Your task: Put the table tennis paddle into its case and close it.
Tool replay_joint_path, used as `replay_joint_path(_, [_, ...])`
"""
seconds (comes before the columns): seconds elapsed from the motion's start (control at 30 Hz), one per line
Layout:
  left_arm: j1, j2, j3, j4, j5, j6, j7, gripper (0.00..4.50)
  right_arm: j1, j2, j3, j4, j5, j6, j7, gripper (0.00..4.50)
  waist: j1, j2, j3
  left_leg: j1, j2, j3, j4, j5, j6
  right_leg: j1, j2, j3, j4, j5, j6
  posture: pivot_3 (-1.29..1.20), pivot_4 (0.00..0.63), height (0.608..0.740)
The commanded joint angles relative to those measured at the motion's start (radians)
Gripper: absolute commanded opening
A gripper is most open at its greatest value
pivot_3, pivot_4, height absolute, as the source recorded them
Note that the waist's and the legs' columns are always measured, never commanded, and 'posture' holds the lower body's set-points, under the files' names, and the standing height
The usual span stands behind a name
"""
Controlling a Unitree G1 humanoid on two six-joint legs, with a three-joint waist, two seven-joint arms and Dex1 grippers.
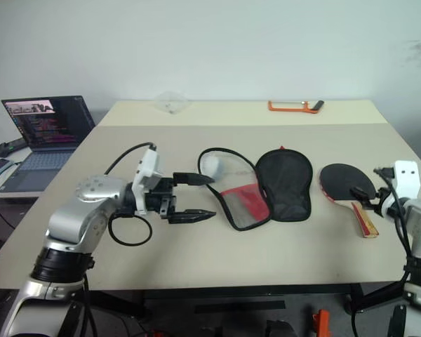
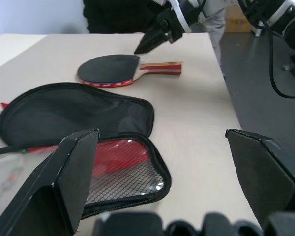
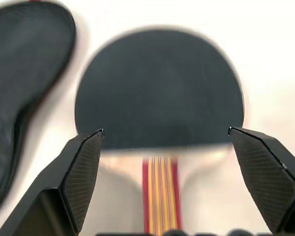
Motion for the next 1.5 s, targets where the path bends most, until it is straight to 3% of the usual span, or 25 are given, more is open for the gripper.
replay_joint_path(0.03, [-0.046,-0.002,0.001,0.009,-0.002,-0.013,-0.011,4.50,0.035,0.031,0.014,-0.096,0.020,0.047,-0.047,4.47,0.000,0.000,0.000,0.000,0.000,0.000,0.000,0.000,0.000,0.000,0.000,0.000,0.000,0.000,0.000,0.00,0.150,0.740])
replay_joint_path(0.53, [-0.013,0.017,0.007,0.035,0.034,-0.066,-0.012,4.50,-0.011,-0.002,0.179,0.140,-0.011,-0.108,-0.070,4.47,-0.002,0.000,0.000,0.002,0.000,0.001,0.000,0.000,0.001,0.001,0.000,0.001,0.000,0.000,0.000,0.00,0.150,0.740])
replay_joint_path(0.63, [0.006,0.025,0.013,0.032,0.035,-0.078,-0.010,4.50,-0.025,0.007,0.174,0.169,-0.001,-0.109,-0.084,3.90,-0.002,-0.001,-0.001,0.002,0.000,0.001,0.001,0.000,0.002,0.002,0.000,0.001,0.000,0.000,0.001,0.00,0.150,0.740])
replay_joint_path(0.93, [0.061,0.043,0.047,0.053,0.050,-0.136,0.024,4.50,-0.103,-0.008,0.167,0.210,-0.021,-0.173,-0.147,1.14,-0.001,-0.001,-0.001,0.002,-0.001,0.001,0.001,0.000,0.004,0.002,0.000,0.001,0.000,0.001,0.002,0.00,0.150,0.740])
replay_joint_path(1.23, [0.081,0.056,0.081,0.020,-0.005,-0.117,0.023,4.50,-0.208,0.014,0.136,-0.006,0.022,-0.068,-0.202,1.10,-0.003,0.002,0.001,-0.001,-0.001,0.002,-0.001,0.001,0.002,-0.001,0.000,0.001,-0.002,0.001,0.001,0.00,0.150,0.740])
replay_joint_path(1.5, [0.041,0.041,0.063,0.037,0.014,-0.117,0.047,4.50,-0.272,0.244,0.205,-0.088,0.063,-0.001,-0.289,1.10,-0.001,0.002,0.001,0.000,0.000,0.001,0.000,0.001,0.002,-0.001,0.000,0.001,-0.001,0.001,0.001,0.00,0.150,0.740])
